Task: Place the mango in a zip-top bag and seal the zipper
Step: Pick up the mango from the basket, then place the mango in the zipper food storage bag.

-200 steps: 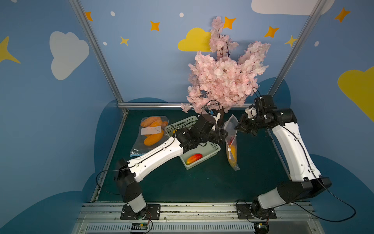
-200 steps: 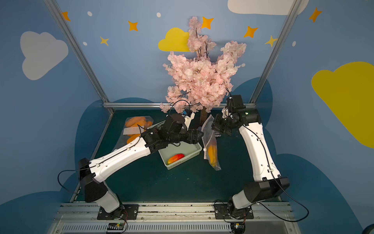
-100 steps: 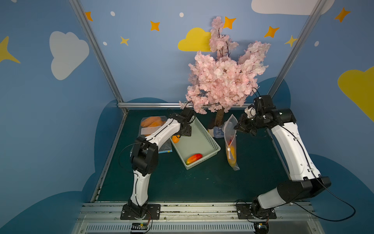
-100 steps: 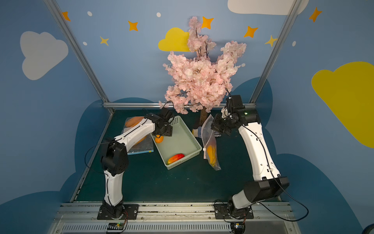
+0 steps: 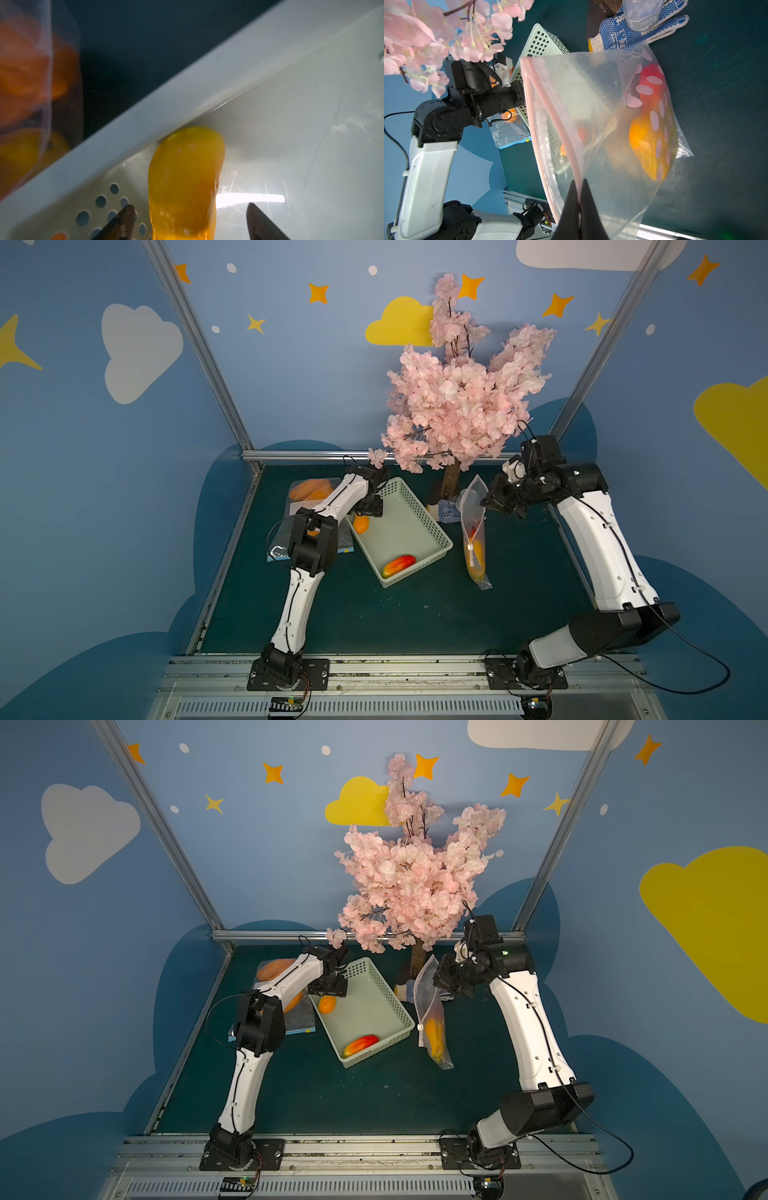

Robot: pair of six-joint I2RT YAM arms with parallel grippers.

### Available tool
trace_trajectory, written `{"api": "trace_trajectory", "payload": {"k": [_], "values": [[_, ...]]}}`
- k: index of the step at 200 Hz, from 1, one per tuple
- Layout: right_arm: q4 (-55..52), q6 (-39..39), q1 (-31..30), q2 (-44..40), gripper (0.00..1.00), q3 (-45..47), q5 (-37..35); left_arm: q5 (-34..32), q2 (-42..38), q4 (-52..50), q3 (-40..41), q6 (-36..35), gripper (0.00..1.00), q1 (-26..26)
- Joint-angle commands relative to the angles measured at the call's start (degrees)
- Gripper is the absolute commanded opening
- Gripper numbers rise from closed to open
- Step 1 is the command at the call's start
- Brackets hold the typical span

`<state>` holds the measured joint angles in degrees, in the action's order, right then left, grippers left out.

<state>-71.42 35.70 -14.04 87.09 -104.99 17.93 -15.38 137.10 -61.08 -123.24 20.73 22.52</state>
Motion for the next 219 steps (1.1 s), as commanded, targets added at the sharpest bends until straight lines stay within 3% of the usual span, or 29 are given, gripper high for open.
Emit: {"api": "trace_trajectory", "payload": {"k": [1, 36, 64, 98, 135, 171, 219], "values": [[-0.5, -0.2, -0.2, 0.5, 0.00, -1.1, 0.5, 1.1, 1.8, -2.0, -0.2, -0.6, 0.78, 0.2], [-0.7, -0.3, -0.3, 0.7, 0.00, -1.0, 0.3, 0.8, -1.1, 1.2, 1.6, -0.1, 0.54, 1.9], [-0.2, -0.4, -0.2, 0.3, 0.00, 0.0, -0.3, -1.4, -12.5, 6.0, 7.8, 4.3, 0.51, 5.7], [-0.1, -0.9, -0.2, 0.4, 0.00, 0.5, -0.7, -0.6, -32.8, 14.5, 22.5, 13.2, 0.47, 11.4], [-0.4, -1.7, -0.2, 1.2, 0.00, -0.6, -0.2, 7.8, -52.2, 37.6, 36.7, 18.8, 0.51, 18.9], [-1.1, -2.4, 0.0, 1.9, 0.00, -2.1, 0.6, 18.6, -51.8, 59.5, 37.7, 22.2, 0.53, 24.8], [-1.5, -2.3, 0.0, 0.9, 0.00, -2.2, 2.5, 23.2, -41.1, 69.4, 31.6, 24.8, 0.51, 25.1]]}}
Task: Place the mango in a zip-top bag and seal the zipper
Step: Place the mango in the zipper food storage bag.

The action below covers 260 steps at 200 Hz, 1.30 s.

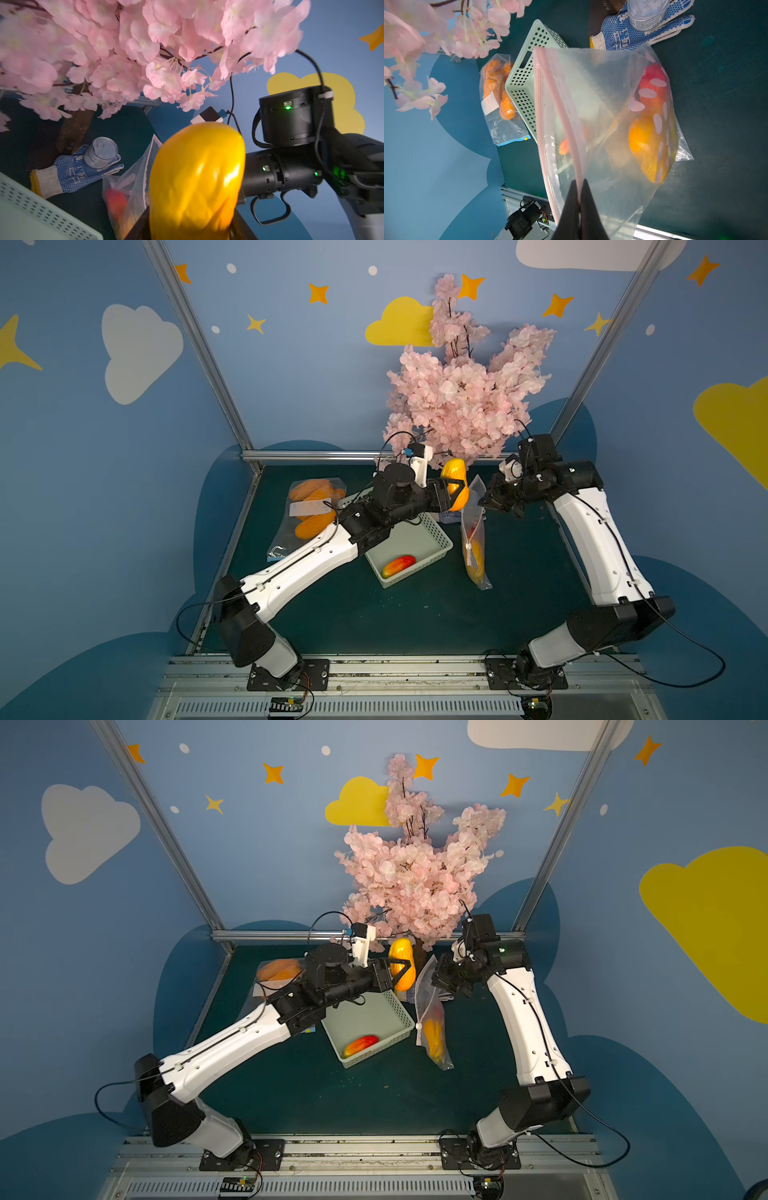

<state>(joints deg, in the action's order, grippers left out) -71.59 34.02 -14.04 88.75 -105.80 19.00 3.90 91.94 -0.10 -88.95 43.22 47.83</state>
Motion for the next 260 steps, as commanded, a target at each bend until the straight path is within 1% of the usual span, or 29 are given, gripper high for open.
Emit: {"api": "trace_trajectory", "payload": {"k": [1, 31, 59, 68, 95, 137, 145, 154, 171, 190, 199, 218, 233, 243, 260], "values": [[-1.3, -0.6, 0.0, -0.8, 0.00, -1.4, 1.3, 4.0, 4.2, 8.5, -2.7, 2.4, 0.51, -0.2], [-1.5, -0.6, 0.1, -1.7, 0.00, -1.1, 1.5, 5.0, 7.7, 13.1, -2.0, 5.8, 0.50, -0.2], [-1.5, -0.4, 0.2, -2.4, 0.00, -0.7, 1.6, 5.1, 8.7, 12.2, -1.9, 5.3, 0.50, 0.2], [-1.5, -0.4, 0.3, -2.6, 0.00, -0.7, 1.7, 4.9, 8.8, 11.4, -1.5, 4.5, 0.50, 0.4], [-1.5, -0.4, 0.4, -3.0, 0.00, -0.6, 1.7, 2.9, 8.6, 6.0, -0.4, -0.6, 0.48, 1.5], [-1.6, -0.3, 0.3, -3.2, 0.00, -0.6, 1.6, 0.3, 9.2, 0.3, 0.4, -4.5, 0.48, 1.8], [-1.7, -0.3, 0.3, -3.3, 0.00, -0.6, 1.6, -0.2, 9.3, -0.8, -0.2, -5.4, 0.49, 1.9], [-1.7, -0.3, 0.4, -3.4, 0.00, -0.6, 1.5, -0.4, 9.2, -2.3, -0.8, -6.5, 0.53, 2.2], [-1.7, -0.3, 0.4, -3.4, 0.00, -0.4, 1.4, -0.4, 8.8, -4.4, -1.2, -8.5, 0.65, 2.6], [-1.7, -0.2, 0.4, -3.5, 0.00, -0.2, 1.3, -1.2, 7.1, -5.9, -0.7, -9.8, 0.79, 3.4], [-1.6, -0.3, 0.4, -3.5, 0.00, -0.2, 1.2, -1.3, 5.7, -5.9, -0.3, -10.1, 0.82, 3.5], [-1.6, -0.4, 0.4, -3.5, 0.00, -0.2, 1.0, -2.1, 2.3, -8.1, 0.0, -11.7, 0.82, 3.9], [-1.8, -0.6, 0.3, -3.5, 0.00, -0.4, 0.9, -2.9, -1.3, -12.4, 1.2, -13.6, 0.81, 3.9], [-1.7, -0.7, 0.4, -3.5, 0.00, -0.4, 0.8, -4.5, -4.6, -14.6, 4.0, -15.3, 0.80, 3.7], [-1.7, -0.7, 0.4, -3.5, 0.00, -0.2, 0.7, -3.9, -9.7, -20.3, 9.7, -19.3, 0.78, 2.1]]}}
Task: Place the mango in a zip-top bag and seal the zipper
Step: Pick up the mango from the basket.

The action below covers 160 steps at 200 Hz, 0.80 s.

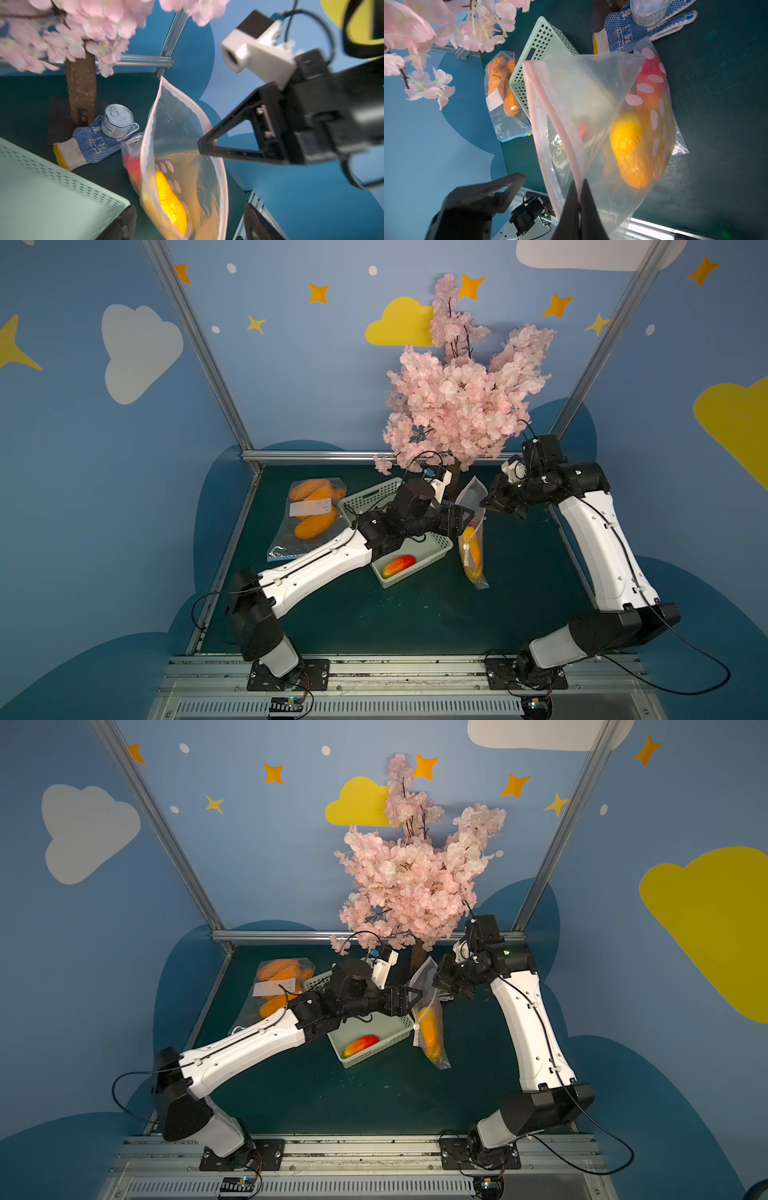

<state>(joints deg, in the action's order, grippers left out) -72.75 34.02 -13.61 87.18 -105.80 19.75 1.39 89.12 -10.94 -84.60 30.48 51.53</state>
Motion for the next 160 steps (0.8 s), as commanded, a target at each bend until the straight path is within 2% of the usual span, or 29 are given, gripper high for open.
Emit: {"api": "trace_trajectory", "payload": {"k": [1, 12, 25, 40, 54, 86, 126, 160], "values": [[-0.5, -0.6, -0.1, -2.0, 0.00, -0.2, -0.1, -1.3, -7.2, -9.9, 5.6, -6.8, 0.78, -1.7], [-0.5, -0.8, -0.1, -2.0, 0.00, -0.1, 0.0, 0.8, -9.1, -14.5, 8.7, -10.5, 0.78, -3.4], [-0.4, -0.9, -0.1, -2.0, 0.00, -0.1, 0.1, 7.1, -8.9, -20.8, 11.1, -13.2, 0.78, -7.9], [-0.5, -0.9, -0.1, -2.0, 0.00, 0.0, 0.2, 16.2, -6.0, -26.9, 12.0, -17.1, 0.79, -13.1], [-0.4, -0.9, -0.2, -2.0, 0.00, -0.2, 0.2, 19.0, -1.0, -33.8, 9.7, -21.9, 0.80, -15.6], [-0.5, -0.8, -0.4, -2.0, 0.00, -0.4, -0.3, 14.9, 11.7, -47.7, -0.3, -28.0, 0.80, -15.6], [-0.4, -0.3, -0.6, -1.8, 0.00, -0.8, -0.5, 6.9, 18.8, -49.7, -4.8, -31.6, 0.79, -13.3], [0.1, 0.1, -0.6, -1.7, 0.00, -0.5, -0.2, 2.3, 20.7, -48.8, -4.9, -32.0, 0.79, -13.1]]}}
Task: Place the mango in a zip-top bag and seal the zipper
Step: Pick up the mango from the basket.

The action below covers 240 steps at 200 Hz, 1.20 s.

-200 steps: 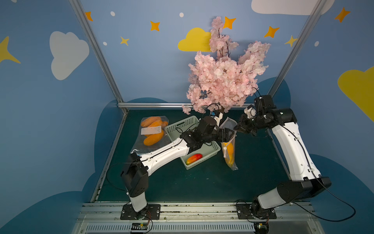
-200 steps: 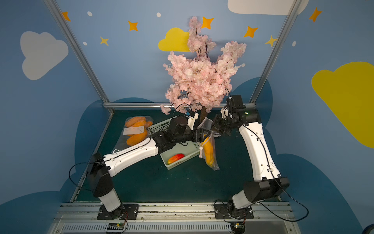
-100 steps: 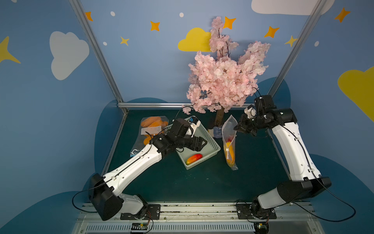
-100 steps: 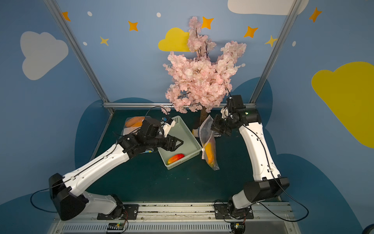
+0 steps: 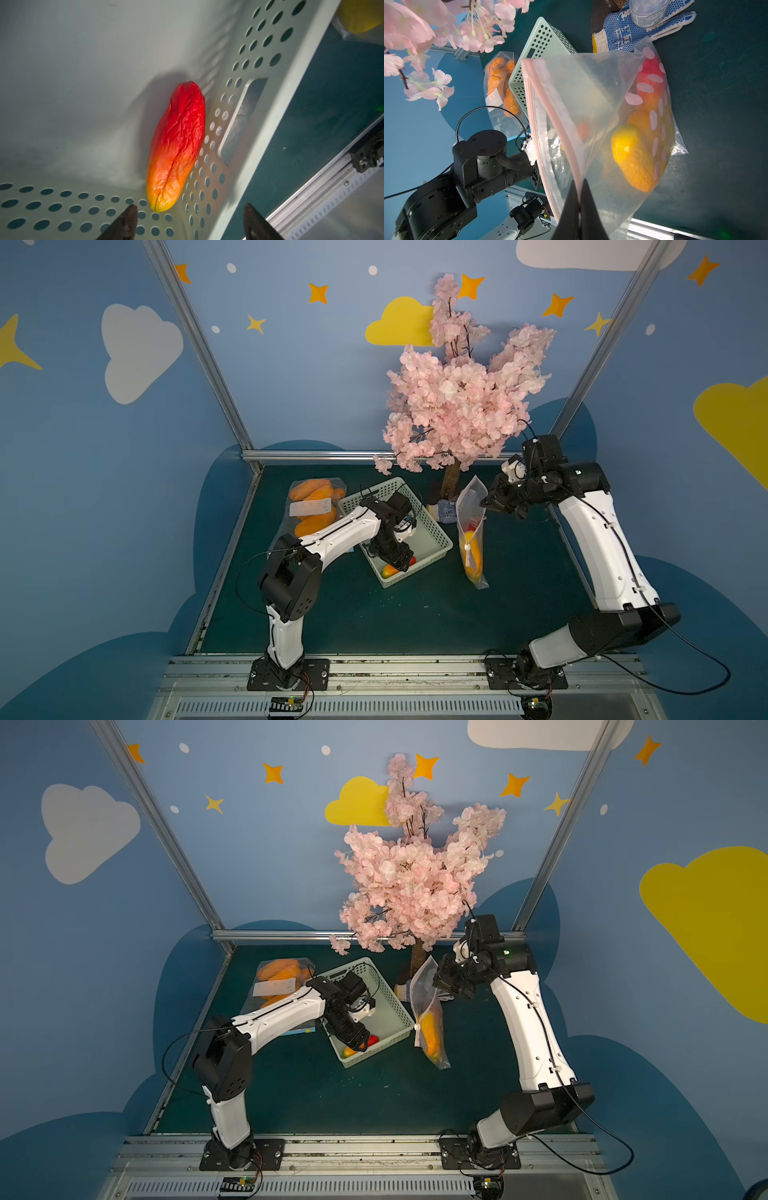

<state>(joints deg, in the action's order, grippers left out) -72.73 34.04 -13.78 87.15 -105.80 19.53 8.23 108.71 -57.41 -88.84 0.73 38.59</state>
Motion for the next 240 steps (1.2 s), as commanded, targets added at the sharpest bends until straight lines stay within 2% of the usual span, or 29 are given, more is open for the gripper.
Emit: {"api": "trace_trajectory", "payload": {"k": [1, 17, 43, 57, 88, 137, 195, 213, 240], "values": [[0.2, 0.1, -0.5, -1.7, 0.00, -0.5, 0.0, -4.7, 1.1, -2.2, -0.6, -2.2, 0.79, -0.2], [0.5, 0.1, -0.5, -1.6, 0.00, -0.1, 0.2, -5.8, 1.2, -1.6, -1.3, -2.0, 0.79, -0.4], [0.6, 0.1, -0.6, -1.2, 0.00, -0.1, 0.3, -2.2, -0.2, 1.0, -1.8, -1.8, 0.70, -0.9], [0.6, 0.1, -0.6, -1.0, 0.00, -0.3, 0.3, -1.7, -0.9, 2.0, -1.5, -1.6, 0.69, -1.1], [0.7, 0.1, -0.6, -0.6, 0.00, -0.4, 0.5, -2.8, 3.5, -1.7, -2.8, -4.4, 0.65, -1.6], [0.7, 0.1, -0.6, 0.0, 0.00, -0.6, 0.7, -0.5, 5.4, 1.3, -0.7, -7.4, 0.68, -0.9], [0.5, 0.1, -0.9, 0.8, 0.00, -1.1, 0.8, -1.7, 10.5, 3.4, -2.8, -7.1, 0.68, -0.4], [0.6, 0.1, -0.9, 0.8, 0.00, -1.2, 0.8, -1.9, 11.6, 3.8, -3.8, -6.8, 0.60, -0.4], [0.4, 0.2, -1.1, 0.7, 0.00, -1.3, 0.6, -2.1, 9.1, 5.9, -3.7, -5.2, 0.39, -0.4]]}}
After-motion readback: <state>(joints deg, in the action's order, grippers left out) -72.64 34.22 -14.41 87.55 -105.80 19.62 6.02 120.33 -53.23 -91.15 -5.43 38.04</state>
